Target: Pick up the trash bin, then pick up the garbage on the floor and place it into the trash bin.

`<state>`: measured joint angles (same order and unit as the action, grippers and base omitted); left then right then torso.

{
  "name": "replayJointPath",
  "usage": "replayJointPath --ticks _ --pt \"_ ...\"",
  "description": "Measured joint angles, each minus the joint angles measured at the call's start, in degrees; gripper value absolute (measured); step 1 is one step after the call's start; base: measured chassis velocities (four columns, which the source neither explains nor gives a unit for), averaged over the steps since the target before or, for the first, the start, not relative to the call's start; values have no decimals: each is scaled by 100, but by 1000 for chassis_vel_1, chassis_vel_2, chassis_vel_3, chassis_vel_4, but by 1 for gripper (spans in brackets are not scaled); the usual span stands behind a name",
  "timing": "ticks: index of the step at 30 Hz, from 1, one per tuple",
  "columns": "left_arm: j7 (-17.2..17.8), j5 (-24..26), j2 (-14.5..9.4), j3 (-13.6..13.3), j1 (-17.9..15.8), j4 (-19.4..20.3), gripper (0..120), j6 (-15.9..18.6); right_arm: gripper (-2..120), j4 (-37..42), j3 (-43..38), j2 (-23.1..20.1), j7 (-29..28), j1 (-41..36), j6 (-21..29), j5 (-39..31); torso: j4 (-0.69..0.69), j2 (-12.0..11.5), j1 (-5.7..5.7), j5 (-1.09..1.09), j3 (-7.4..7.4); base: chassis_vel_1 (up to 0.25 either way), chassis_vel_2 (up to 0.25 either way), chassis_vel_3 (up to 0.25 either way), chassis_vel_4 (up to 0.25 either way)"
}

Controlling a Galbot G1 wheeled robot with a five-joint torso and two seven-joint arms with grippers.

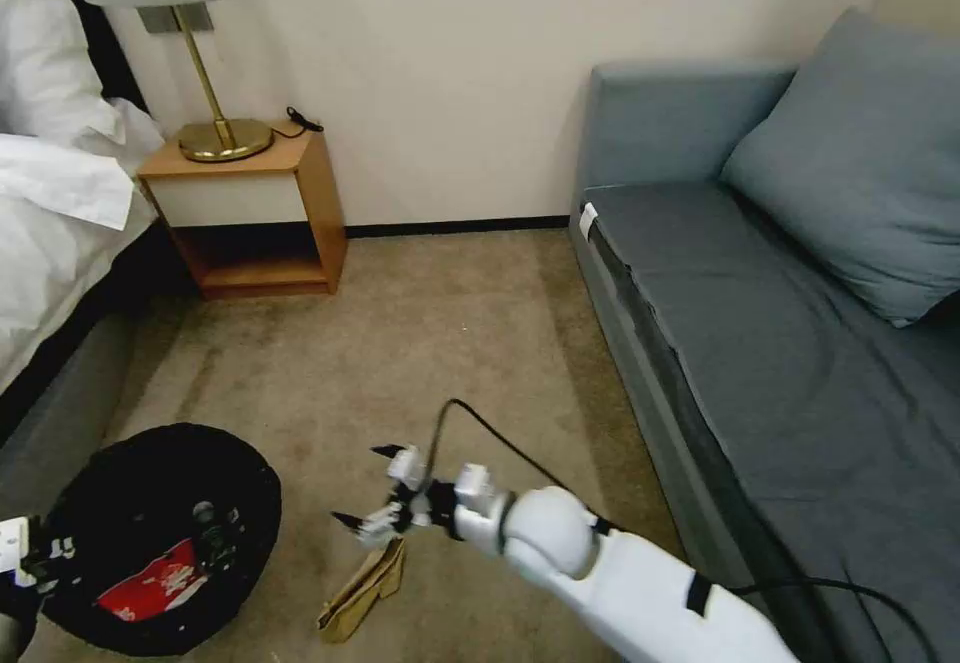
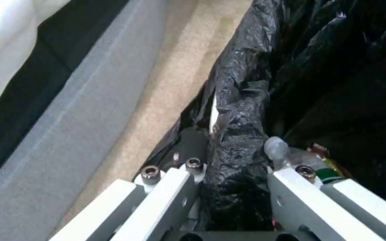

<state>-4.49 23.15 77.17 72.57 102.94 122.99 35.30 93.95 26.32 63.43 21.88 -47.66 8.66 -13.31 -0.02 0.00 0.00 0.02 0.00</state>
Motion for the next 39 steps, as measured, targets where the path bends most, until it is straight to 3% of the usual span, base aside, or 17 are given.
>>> replayJointPath --ticks 8,12,22,33,39 --pt "1 -6 40 -8 -24 -13 3 1 100 -1060 742 128 687 703 -430 880 3 0 0 -1 0 0 0 0 0" --pt "5 -18 84 28 -38 20 3 -1 100 -2053 1121 566 1155 1094 -904 1307 2 0 0 -2 0 0 0 0 0" --pt "2 -5 80 148 -26 26 3 -3 100 -3248 1585 1350 1332 1578 -1356 1253 2 0 0 -3 0 0 0 0 0" --pt "-20 73 165 168 -26 165 3 20 100 -3956 1724 1936 1435 1620 -1485 1482 2 0 0 -3 0 0 0 0 0" --pt "-27 91 177 227 -7 177 3 27 79 -4399 1723 2242 1467 1592 -1613 1736 2 0 0 -3 0 0 0 0 0"
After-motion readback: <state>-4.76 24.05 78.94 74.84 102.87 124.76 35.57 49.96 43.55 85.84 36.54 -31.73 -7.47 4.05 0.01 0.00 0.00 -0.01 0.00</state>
